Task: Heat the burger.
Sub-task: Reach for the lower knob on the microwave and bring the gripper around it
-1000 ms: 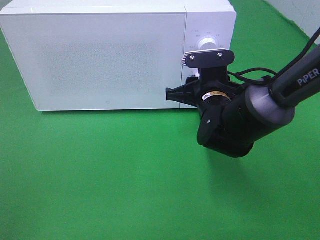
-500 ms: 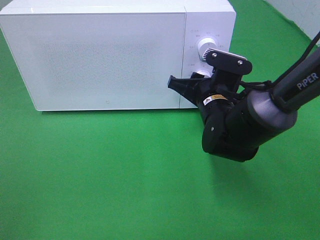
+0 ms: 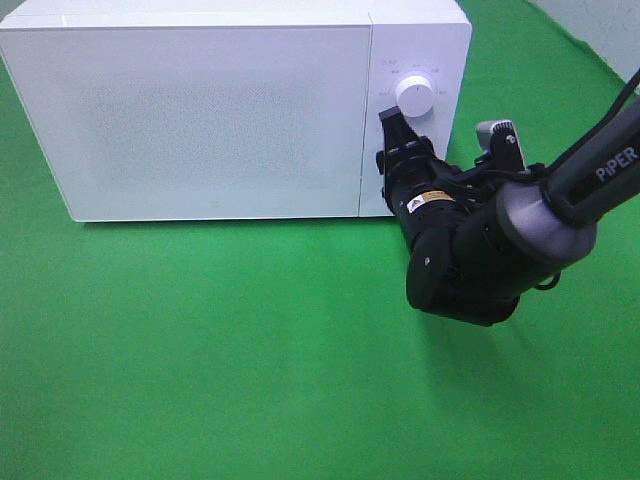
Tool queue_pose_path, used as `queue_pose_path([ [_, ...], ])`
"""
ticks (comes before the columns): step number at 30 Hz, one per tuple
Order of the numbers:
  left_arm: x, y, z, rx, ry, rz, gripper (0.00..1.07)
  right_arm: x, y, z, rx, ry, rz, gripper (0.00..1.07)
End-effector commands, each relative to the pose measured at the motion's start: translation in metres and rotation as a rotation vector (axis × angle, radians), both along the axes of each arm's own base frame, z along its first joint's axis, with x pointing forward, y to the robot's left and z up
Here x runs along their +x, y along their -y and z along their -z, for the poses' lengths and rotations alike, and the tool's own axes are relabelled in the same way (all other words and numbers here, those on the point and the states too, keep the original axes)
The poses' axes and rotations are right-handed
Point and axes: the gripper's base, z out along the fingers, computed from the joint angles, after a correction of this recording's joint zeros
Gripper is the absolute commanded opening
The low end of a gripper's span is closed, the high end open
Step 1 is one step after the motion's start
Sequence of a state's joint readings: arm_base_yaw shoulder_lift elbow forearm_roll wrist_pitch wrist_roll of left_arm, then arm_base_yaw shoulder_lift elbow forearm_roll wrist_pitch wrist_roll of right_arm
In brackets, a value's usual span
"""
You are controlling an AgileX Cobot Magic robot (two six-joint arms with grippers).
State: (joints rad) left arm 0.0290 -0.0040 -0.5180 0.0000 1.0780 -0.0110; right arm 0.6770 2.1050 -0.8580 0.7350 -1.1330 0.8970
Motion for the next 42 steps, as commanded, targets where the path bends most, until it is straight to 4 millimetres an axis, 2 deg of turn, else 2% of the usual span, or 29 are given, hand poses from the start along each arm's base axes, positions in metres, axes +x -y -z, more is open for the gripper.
queue_pose_path([
  [1, -0.0021, 0.0001, 0.0002, 0.003, 0.025, 0.000, 1.00, 0.0083, -0.0157, -0.0438, 0.150, 0.329, -0.094, 0.00],
  [5, -0.0021, 0.0001, 0.0002, 0.003, 0.025, 0.000, 1.00, 0.0079, -0.0164, -0.0436, 0.322, 0.308, -0.088, 0.00],
  [13, -0.0021, 0.0001, 0.0002, 0.003, 0.025, 0.000, 1.00, 0.0079, -0.0164, -0.0437, 0.480, 0.290, -0.079, 0.00],
  [32, -0.0021, 0.0001, 0.0002, 0.003, 0.025, 0.000, 1.00, 0.0082, -0.0144, -0.0437, 0.488, 0.295, -0.057, 0.00],
  [39, -0.0021, 0.0001, 0.0002, 0.003, 0.025, 0.000, 1.00, 0.0085, -0.0123, -0.0432, 0.451, 0.298, -0.035, 0.07],
  [42, -0.0021, 0.0001, 0.0002, 0.003, 0.025, 0.000, 1.00, 0.0088, -0.0100, -0.0424, 0.447, 0.295, -0.008, 0.13],
])
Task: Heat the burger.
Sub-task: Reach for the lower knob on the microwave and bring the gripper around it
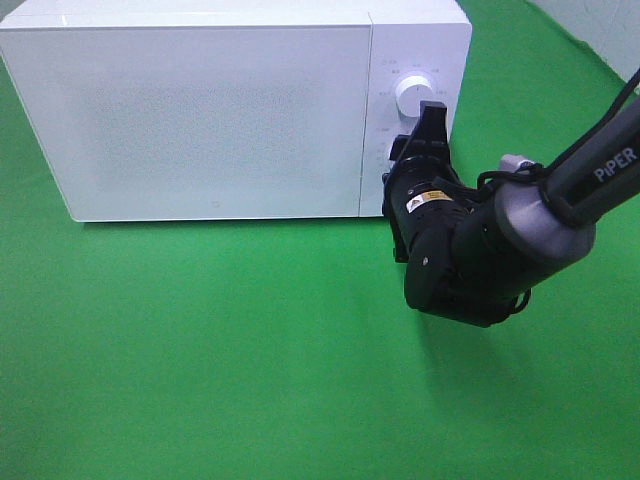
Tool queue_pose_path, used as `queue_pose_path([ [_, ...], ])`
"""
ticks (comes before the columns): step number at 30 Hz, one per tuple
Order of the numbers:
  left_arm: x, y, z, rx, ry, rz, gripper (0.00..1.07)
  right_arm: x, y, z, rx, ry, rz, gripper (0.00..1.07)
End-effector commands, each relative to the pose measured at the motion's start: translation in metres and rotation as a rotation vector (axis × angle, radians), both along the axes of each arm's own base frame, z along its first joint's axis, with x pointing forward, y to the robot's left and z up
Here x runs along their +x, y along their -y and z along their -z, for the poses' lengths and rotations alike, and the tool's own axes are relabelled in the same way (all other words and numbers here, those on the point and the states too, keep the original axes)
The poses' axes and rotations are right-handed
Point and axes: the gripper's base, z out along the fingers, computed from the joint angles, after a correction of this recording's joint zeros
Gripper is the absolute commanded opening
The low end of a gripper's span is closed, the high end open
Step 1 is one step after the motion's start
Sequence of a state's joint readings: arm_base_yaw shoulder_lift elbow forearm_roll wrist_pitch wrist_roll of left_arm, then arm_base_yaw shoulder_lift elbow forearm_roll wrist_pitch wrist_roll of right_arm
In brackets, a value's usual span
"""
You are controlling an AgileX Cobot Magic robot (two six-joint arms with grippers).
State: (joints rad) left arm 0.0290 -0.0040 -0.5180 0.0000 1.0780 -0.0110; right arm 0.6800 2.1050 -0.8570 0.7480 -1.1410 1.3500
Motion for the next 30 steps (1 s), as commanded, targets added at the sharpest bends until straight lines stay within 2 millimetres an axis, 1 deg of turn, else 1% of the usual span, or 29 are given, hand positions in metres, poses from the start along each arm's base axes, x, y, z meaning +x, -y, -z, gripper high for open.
queue_pose_path([
  [1, -0.002, 0.000, 0.000, 0.003, 0.025, 0.000, 1.00, 0.009, -0.010, -0.042, -0.011, 0.325, -0.043, 0.13],
  [3, -0.002, 0.000, 0.000, 0.003, 0.025, 0.000, 1.00, 0.010, -0.008, -0.041, -0.044, 0.314, -0.015, 0.23],
  [4, -0.002, 0.000, 0.000, 0.003, 0.025, 0.000, 1.00, 0.010, -0.008, -0.041, -0.044, 0.314, -0.015, 0.23],
  [5, -0.002, 0.000, 0.000, 0.003, 0.025, 0.000, 1.00, 0.010, -0.006, -0.041, -0.071, 0.310, -0.002, 0.29],
  [6, -0.002, 0.000, 0.000, 0.003, 0.025, 0.000, 1.00, 0.010, -0.006, -0.041, -0.071, 0.310, -0.002, 0.29],
  [7, -0.002, 0.000, 0.000, 0.003, 0.025, 0.000, 1.00, 0.010, -0.005, -0.040, -0.089, 0.303, 0.017, 0.36],
  [8, -0.002, 0.000, 0.000, 0.003, 0.025, 0.000, 1.00, 0.010, -0.005, -0.040, -0.089, 0.303, 0.017, 0.36],
  [9, -0.002, 0.000, 0.000, 0.003, 0.025, 0.000, 1.00, 0.010, -0.003, -0.039, -0.101, 0.295, 0.036, 0.41],
  [10, -0.002, 0.000, 0.000, 0.003, 0.025, 0.000, 1.00, 0.010, -0.003, -0.039, -0.101, 0.295, 0.036, 0.41],
  [11, -0.002, 0.000, 0.000, 0.003, 0.025, 0.000, 1.00, 0.010, -0.001, -0.039, -0.114, 0.289, 0.048, 0.46],
  [12, -0.002, 0.000, 0.000, 0.003, 0.025, 0.000, 1.00, 0.010, -0.001, -0.039, -0.114, 0.289, 0.048, 0.46],
  [13, -0.002, 0.000, 0.000, 0.003, 0.025, 0.000, 1.00, 0.010, -0.001, -0.039, -0.115, 0.285, 0.056, 0.49],
  [16, -0.002, 0.000, 0.000, 0.003, 0.025, 0.000, 1.00, 0.010, -0.001, -0.038, -0.116, 0.284, 0.055, 0.51],
  [17, -0.002, 0.000, 0.000, 0.003, 0.025, 0.000, 1.00, 0.010, 0.000, -0.038, -0.116, 0.282, 0.058, 0.55],
  [18, -0.002, 0.000, 0.000, 0.003, 0.025, 0.000, 1.00, 0.010, 0.000, -0.038, -0.116, 0.282, 0.058, 0.55],
  [20, -0.002, 0.000, 0.000, 0.003, 0.025, 0.000, 1.00, 0.010, 0.000, -0.037, -0.119, 0.272, 0.066, 0.63],
  [21, -0.002, 0.000, 0.000, 0.003, 0.025, 0.000, 1.00, 0.010, 0.000, -0.037, -0.119, 0.272, 0.066, 0.63],
  [22, -0.002, 0.000, 0.000, 0.003, 0.025, 0.000, 1.00, 0.008, 0.002, -0.035, -0.127, 0.262, 0.065, 0.67],
  [24, -0.002, 0.000, 0.000, 0.003, 0.025, 0.000, 1.00, 0.005, 0.004, -0.031, -0.136, 0.248, 0.061, 0.69],
  [25, -0.002, 0.000, 0.000, 0.003, 0.025, 0.000, 1.00, 0.005, 0.004, -0.031, -0.136, 0.248, 0.061, 0.69],
  [26, -0.002, 0.000, 0.000, 0.003, 0.025, 0.000, 1.00, 0.000, 0.003, -0.026, -0.139, 0.219, 0.035, 0.70],
  [29, -0.002, 0.000, 0.000, 0.003, 0.025, 0.000, 1.00, -0.002, 0.003, -0.023, -0.140, 0.205, 0.027, 0.70],
  [30, -0.002, 0.000, 0.000, 0.003, 0.025, 0.000, 1.00, -0.007, 0.000, -0.019, -0.149, 0.182, 0.000, 0.70],
])
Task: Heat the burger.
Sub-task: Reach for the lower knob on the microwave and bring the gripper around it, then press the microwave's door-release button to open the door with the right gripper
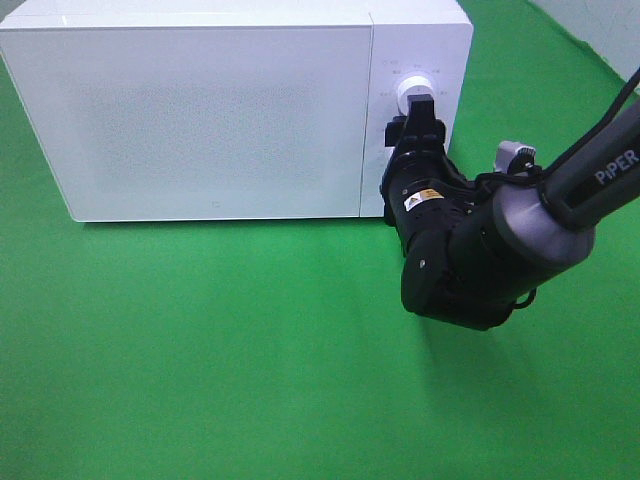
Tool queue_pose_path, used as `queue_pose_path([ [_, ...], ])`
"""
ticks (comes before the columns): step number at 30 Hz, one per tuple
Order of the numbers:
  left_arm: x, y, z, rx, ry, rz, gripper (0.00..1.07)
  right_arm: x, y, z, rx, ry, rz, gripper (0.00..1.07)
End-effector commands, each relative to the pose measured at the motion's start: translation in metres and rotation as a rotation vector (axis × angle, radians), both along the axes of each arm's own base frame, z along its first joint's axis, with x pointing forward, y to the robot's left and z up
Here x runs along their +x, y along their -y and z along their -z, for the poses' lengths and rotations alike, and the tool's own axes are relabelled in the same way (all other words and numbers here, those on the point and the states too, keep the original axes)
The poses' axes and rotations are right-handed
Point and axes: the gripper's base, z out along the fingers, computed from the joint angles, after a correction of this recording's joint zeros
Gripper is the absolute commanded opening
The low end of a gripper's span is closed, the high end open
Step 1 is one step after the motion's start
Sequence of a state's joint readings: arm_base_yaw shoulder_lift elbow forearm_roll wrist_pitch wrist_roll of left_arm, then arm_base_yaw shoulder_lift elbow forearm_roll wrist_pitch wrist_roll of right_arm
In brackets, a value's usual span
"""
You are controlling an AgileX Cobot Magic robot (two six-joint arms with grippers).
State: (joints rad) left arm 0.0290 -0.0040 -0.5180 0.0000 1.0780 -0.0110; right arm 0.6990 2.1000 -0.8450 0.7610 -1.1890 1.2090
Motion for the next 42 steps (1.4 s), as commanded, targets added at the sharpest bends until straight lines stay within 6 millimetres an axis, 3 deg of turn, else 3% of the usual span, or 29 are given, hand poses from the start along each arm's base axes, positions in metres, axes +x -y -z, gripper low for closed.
queue_pose_path([
  [1, -0.002, 0.000, 0.000, 0.003, 0.025, 0.000, 1.00, -0.008, 0.000, -0.014, -0.015, 0.129, -0.003, 0.70],
  [18, -0.002, 0.000, 0.000, 0.003, 0.025, 0.000, 1.00, -0.044, 0.020, -0.028, -0.136, -0.015, -0.109, 0.70],
  [31, -0.002, 0.000, 0.000, 0.003, 0.025, 0.000, 1.00, -0.065, 0.024, -0.058, -0.564, -0.079, -0.354, 0.70],
  [38, -0.002, 0.000, 0.000, 0.003, 0.025, 0.000, 1.00, -0.078, 0.018, -0.072, -0.938, -0.026, -0.614, 0.70],
  [42, -0.002, 0.000, 0.000, 0.003, 0.025, 0.000, 1.00, -0.082, 0.017, -0.077, -1.022, 0.004, -0.687, 0.70],
])
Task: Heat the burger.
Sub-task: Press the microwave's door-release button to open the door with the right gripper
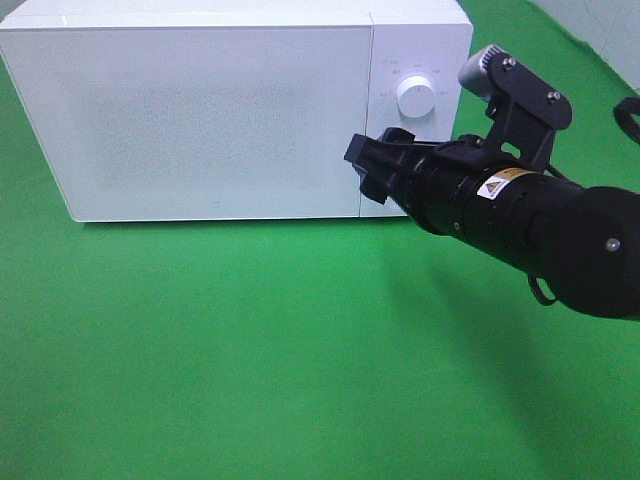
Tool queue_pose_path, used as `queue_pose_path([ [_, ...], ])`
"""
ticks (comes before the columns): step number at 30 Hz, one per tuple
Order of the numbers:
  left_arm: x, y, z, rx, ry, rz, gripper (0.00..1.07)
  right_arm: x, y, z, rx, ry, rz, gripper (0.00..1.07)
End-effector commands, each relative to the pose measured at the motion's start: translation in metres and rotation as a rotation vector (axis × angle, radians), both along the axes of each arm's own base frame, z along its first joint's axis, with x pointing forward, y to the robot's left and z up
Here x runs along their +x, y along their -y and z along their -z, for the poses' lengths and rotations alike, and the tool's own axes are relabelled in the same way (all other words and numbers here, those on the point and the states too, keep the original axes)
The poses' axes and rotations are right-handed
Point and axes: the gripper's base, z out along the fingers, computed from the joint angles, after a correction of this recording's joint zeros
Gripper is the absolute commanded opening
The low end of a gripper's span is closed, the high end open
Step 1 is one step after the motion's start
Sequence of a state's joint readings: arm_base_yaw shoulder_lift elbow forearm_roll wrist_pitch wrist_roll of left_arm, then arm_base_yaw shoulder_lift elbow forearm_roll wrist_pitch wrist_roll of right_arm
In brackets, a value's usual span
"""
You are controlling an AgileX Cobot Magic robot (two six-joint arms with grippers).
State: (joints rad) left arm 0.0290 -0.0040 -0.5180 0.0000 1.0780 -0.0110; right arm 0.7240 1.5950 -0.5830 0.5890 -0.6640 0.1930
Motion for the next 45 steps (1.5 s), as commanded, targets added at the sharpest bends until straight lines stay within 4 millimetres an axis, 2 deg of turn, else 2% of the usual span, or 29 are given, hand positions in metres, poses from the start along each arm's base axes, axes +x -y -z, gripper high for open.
queue_pose_path([
  [1, -0.002, 0.000, 0.000, 0.003, 0.025, 0.000, 1.00, -0.004, -0.002, -0.006, -0.089, 0.027, -0.096, 0.70],
  [5, -0.002, 0.000, 0.000, 0.003, 0.025, 0.000, 1.00, -0.016, -0.002, -0.017, -0.223, 0.038, -0.251, 0.70],
  [8, -0.002, 0.000, 0.000, 0.003, 0.025, 0.000, 1.00, -0.018, -0.002, -0.020, -0.244, 0.036, -0.280, 0.70],
  [11, -0.002, 0.000, 0.000, 0.003, 0.025, 0.000, 1.00, -0.027, -0.003, -0.029, -0.329, 0.023, -0.401, 0.70],
  [16, -0.002, 0.000, 0.000, 0.003, 0.025, 0.000, 1.00, -0.038, -0.001, -0.037, -0.389, -0.012, -0.502, 0.73],
  [20, -0.002, 0.000, 0.000, 0.003, 0.025, 0.000, 1.00, -0.057, 0.009, -0.046, -0.474, -0.080, -0.615, 0.74],
  [26, -0.002, 0.000, 0.000, 0.003, 0.025, 0.000, 1.00, -0.078, 0.024, -0.058, -0.535, -0.146, -0.687, 0.74],
  [34, -0.002, 0.000, 0.000, 0.003, 0.025, 0.000, 1.00, -0.099, 0.049, -0.076, -0.599, -0.186, -0.668, 0.74],
  [35, -0.002, 0.000, 0.000, 0.003, 0.025, 0.000, 1.00, -0.105, 0.058, -0.082, -0.625, -0.183, -0.649, 0.74],
  [36, -0.002, 0.000, 0.000, 0.003, 0.025, 0.000, 1.00, -0.105, 0.058, -0.082, -0.625, -0.183, -0.649, 0.74],
  [37, -0.002, 0.000, 0.000, 0.003, 0.025, 0.000, 1.00, -0.114, 0.069, -0.089, -0.643, -0.176, -0.623, 0.74],
  [38, -0.002, 0.000, 0.000, 0.003, 0.025, 0.000, 1.00, -0.114, 0.069, -0.089, -0.643, -0.176, -0.623, 0.74],
  [39, -0.002, 0.000, 0.000, 0.003, 0.025, 0.000, 1.00, -0.122, 0.080, -0.097, -0.663, -0.160, -0.596, 0.74],
  [41, -0.002, 0.000, 0.000, 0.003, 0.025, 0.000, 1.00, -0.125, 0.084, -0.099, -0.671, -0.154, -0.585, 0.74],
  [42, -0.002, 0.000, 0.000, 0.003, 0.025, 0.000, 1.00, -0.130, 0.093, -0.103, -0.667, -0.160, -0.555, 0.74],
  [43, -0.002, 0.000, 0.000, 0.003, 0.025, 0.000, 1.00, -0.130, 0.093, -0.103, -0.667, -0.160, -0.555, 0.74],
  [44, -0.002, 0.000, 0.000, 0.003, 0.025, 0.000, 1.00, -0.134, 0.106, -0.106, -0.655, -0.182, -0.494, 0.74],
  [45, -0.002, 0.000, 0.000, 0.003, 0.025, 0.000, 1.00, -0.134, 0.106, -0.106, -0.655, -0.182, -0.494, 0.74],
])
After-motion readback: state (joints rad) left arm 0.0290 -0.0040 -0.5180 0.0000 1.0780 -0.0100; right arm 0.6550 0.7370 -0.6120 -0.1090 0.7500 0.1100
